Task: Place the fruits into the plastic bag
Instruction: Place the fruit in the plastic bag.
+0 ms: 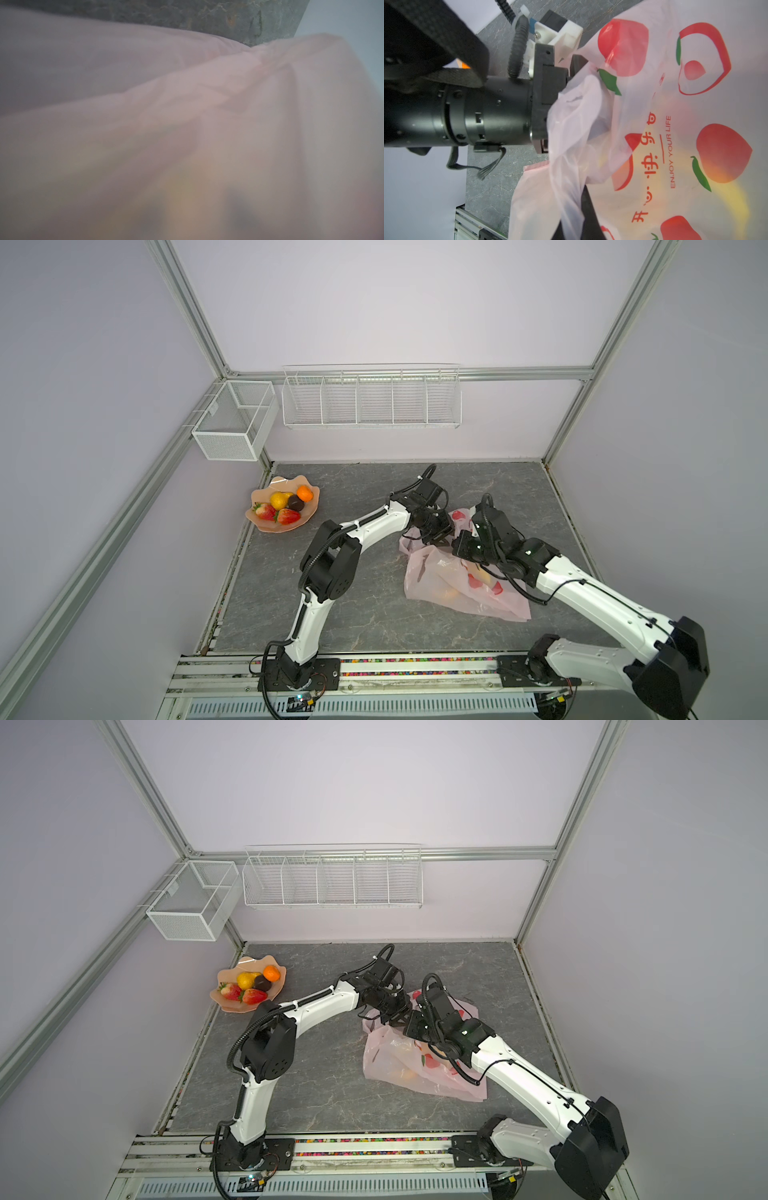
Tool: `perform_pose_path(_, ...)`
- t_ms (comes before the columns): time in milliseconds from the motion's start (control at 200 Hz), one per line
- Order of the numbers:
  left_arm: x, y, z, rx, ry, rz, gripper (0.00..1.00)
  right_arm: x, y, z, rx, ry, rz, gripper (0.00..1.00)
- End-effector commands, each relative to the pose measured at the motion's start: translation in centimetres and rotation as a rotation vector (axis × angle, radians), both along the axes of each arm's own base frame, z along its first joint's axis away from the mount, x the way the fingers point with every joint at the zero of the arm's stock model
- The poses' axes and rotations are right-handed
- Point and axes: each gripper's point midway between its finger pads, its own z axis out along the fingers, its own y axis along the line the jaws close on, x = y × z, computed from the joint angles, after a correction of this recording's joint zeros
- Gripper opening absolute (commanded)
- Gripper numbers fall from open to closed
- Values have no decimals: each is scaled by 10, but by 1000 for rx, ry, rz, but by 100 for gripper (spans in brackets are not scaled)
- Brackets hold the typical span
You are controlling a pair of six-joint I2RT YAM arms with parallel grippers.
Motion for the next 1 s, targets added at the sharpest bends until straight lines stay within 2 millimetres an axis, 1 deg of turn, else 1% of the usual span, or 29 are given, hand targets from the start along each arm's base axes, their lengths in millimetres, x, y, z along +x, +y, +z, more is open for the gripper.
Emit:
perform_pose_path(0,7,6,29,9,-70,10,57,-2,-1,1,14,-1,-8,6)
perform_pose_path(110,5,18,33,48,-94,11,63,-3,-2,-1,9,6,-10,6)
perform_pose_path(250,2,34,41,94,-128,12,65,-3,-4,-2,1,9,-16,6)
perform_pose_path(425,0,66,52,199,-203,9,66,-3,-4,-2,-2,10,-14,6)
perform_pose_path(595,1,96,72,264,-281,25,67,-3,-4,-1,-7,10,-11,6)
perform_pose_path(690,5,120,83,339,-338,37,68,-2,-3,-1,-8,9,-7,6)
perform_pose_path(870,9,158,101,383,-380,80,69,0,1,1,-13,8,8,6)
perform_pose_path(910,13,173,105,406,-394,108,69,1,1,2,-13,7,8,6)
perform_pose_path(995,21,211,116,459,-423,176,71,1,1,3,-10,3,11,6)
